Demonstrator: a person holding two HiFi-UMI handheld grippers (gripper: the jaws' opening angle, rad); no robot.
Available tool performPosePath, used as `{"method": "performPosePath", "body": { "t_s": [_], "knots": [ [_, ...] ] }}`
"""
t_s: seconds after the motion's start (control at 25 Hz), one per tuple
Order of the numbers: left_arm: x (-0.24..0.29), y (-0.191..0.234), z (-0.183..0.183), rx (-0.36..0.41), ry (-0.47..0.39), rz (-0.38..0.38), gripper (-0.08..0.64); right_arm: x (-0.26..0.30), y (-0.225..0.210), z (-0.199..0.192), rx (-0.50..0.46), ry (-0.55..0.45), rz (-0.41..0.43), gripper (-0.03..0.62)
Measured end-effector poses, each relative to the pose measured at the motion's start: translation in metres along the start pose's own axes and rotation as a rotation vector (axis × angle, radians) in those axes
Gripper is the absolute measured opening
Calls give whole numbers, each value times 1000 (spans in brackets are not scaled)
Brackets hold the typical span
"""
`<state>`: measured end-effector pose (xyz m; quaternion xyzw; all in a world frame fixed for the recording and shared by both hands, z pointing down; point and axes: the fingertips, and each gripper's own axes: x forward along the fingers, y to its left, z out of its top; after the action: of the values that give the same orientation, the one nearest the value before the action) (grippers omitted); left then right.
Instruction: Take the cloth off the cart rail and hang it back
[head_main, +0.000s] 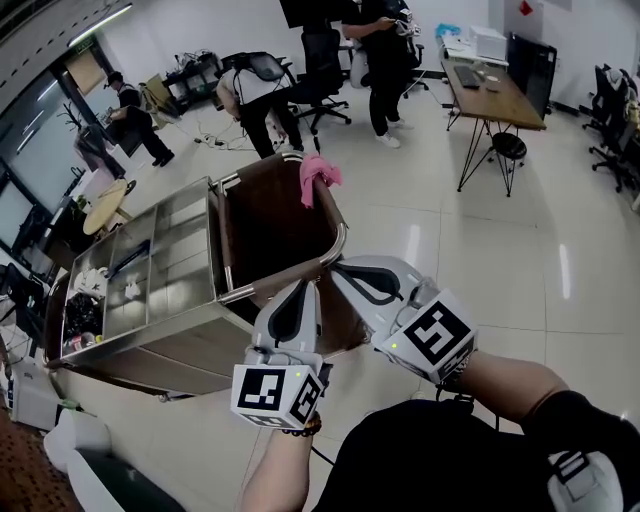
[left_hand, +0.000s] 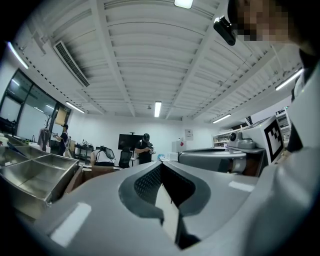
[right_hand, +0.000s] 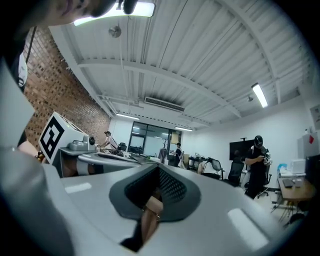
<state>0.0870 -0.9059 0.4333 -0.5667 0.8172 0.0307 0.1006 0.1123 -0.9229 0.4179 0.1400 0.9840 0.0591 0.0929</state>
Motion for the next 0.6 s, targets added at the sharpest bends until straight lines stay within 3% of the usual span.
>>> {"method": "performPosePath", "body": {
  "t_s": [0.08,0.16,0.32,0.52,0.6],
  "knots": [
    [4,-3,-1,1,-7,13,2,-2,-3,-2,8,2,11,0],
    [8,-7,-2,5,-7,23,2,-4,-9,-4,-43,-21,32,0],
    [15,-11,-6,11,1,45,2,-9,-12,-10,93,41,26,0],
    [23,-19,-16,23,18,56,2,-12,-26,-17,-42,-31,69,0],
    [26,-22,-20,26,27,59,2,-15,-30,-19,-46,-38,73,0]
  ]
}}
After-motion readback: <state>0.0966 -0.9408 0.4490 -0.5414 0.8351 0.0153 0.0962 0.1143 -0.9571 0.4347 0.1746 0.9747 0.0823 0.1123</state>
